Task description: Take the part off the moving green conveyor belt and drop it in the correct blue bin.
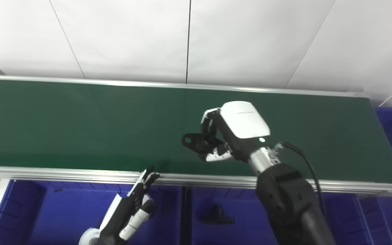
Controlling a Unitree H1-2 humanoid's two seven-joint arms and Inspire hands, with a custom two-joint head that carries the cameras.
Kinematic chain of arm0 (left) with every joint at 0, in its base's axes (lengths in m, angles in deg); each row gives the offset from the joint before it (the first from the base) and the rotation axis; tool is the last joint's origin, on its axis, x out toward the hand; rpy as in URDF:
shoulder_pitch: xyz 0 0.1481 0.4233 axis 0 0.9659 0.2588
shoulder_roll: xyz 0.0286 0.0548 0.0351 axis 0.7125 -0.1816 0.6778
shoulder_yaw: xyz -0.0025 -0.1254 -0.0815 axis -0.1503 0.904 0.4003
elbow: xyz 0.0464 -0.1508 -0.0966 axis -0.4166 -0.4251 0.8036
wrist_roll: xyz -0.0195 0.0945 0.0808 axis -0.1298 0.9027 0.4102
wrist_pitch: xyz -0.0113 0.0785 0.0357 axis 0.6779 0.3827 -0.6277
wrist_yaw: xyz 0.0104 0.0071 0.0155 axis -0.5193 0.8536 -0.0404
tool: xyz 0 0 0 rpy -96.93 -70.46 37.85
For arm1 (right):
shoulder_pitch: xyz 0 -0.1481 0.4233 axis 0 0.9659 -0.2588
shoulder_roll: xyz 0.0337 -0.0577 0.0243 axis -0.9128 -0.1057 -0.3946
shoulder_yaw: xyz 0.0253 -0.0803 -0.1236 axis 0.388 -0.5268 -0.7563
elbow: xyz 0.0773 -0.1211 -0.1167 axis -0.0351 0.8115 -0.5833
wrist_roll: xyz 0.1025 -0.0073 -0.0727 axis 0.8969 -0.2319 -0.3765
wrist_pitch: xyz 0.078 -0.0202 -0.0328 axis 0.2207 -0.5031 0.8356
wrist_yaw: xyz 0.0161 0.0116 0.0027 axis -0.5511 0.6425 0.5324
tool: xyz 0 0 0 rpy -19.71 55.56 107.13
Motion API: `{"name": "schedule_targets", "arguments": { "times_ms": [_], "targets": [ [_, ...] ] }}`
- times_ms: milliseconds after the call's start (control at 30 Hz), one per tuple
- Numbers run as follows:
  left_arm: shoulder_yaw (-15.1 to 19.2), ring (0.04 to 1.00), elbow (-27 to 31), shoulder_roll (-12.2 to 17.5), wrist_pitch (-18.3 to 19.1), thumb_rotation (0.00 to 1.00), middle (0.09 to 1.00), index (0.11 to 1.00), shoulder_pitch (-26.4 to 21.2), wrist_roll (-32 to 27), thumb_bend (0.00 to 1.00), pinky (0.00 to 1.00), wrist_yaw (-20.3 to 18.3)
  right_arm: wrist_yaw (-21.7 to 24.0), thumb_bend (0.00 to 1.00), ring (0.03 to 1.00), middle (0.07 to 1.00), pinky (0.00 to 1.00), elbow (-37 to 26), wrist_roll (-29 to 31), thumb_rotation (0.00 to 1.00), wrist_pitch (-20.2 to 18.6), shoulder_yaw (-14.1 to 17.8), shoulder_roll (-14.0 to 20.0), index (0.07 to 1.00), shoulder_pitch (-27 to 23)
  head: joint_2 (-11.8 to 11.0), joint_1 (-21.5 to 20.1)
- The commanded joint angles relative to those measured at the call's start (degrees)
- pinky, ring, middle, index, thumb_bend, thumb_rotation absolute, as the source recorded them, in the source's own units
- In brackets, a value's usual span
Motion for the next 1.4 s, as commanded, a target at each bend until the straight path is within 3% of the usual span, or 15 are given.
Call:
{"name": "schedule_targets", "arguments": {
  "times_ms": [0, 200, 367, 567, 933, 1233, 1367],
  "targets": [
    [0.5, 0.982, 2.1, 0.8, -0.3, 0.89, 0.941, 1.000, -0.1, -0.6, 0.60, 1.00, -0.4, 1.4, 0.52, 0.215, 0.470, 0.15, -4.1, -1.6, 0.00, 1.9, 0.6, -1.4, 0.487, 1.7, 0.2, -1.1],
    [2.0, 0.973, 2.8, 2.1, 0.8, 0.87, 0.936, 0.999, -0.8, -3.1, 0.60, 1.00, -1.8, 5.0, 0.52, 0.212, 0.471, 0.15, -10.0, -5.7, 0.00, 5.1, 0.8, -2.8, 0.486, 10.4, 1.0, -4.1],
    [2.6, 0.986, 3.4, 2.6, 1.8, 0.86, 0.941, 1.000, -1.0, -5.4, 0.60, 1.00, -2.7, 1.6, 0.52, 0.222, 0.471, 0.16, -11.9, -4.6, 0.00, 8.4, 2.8, -2.4, 0.485, 18.1, 1.4, -5.6],
    [3.3, 0.971, 4.6, 2.6, 3.5, 0.86, 0.932, 0.996, -1.2, -4.9, 0.63, 1.00, -2.7, -4.5, 0.52, 0.220, 0.471, 0.15, -8.4, -4.6, 0.00, 10.3, 6.1, -2.1, 0.487, 25.5, 2.0, -6.5],
    [3.2, 0.978, 5.0, 2.2, 4.5, 0.84, 0.929, 0.991, -1.8, -4.6, 0.62, 1.00, -3.1, -4.1, 0.53, 0.223, 0.471, 0.15, -0.3, -10.5, 0.00, 9.5, 9.9, -1.8, 0.486, 26.3, 2.1, -6.7],
    [3.3, 0.978, 4.6, 1.8, 4.1, 0.85, 0.924, 0.993, -2.0, -4.9, 0.63, 1.00, -3.2, -3.6, 0.52, 0.218, 0.471, 0.15, 3.2, -13.0, 0.00, 7.4, 13.6, -5.2, 0.486, 25.8, 2.2, -6.8],
    [3.4, 0.969, 4.2, 1.8, 3.5, 0.85, 0.918, 0.986, -2.1, -4.9, 0.61, 1.00, -3.3, -0.9, 0.52, 0.203, 0.470, 0.13, 3.2, -17.1, 0.00, 7.2, 14.9, -7.2, 0.484, 25.7, 2.4, -6.7]
  ]
}}
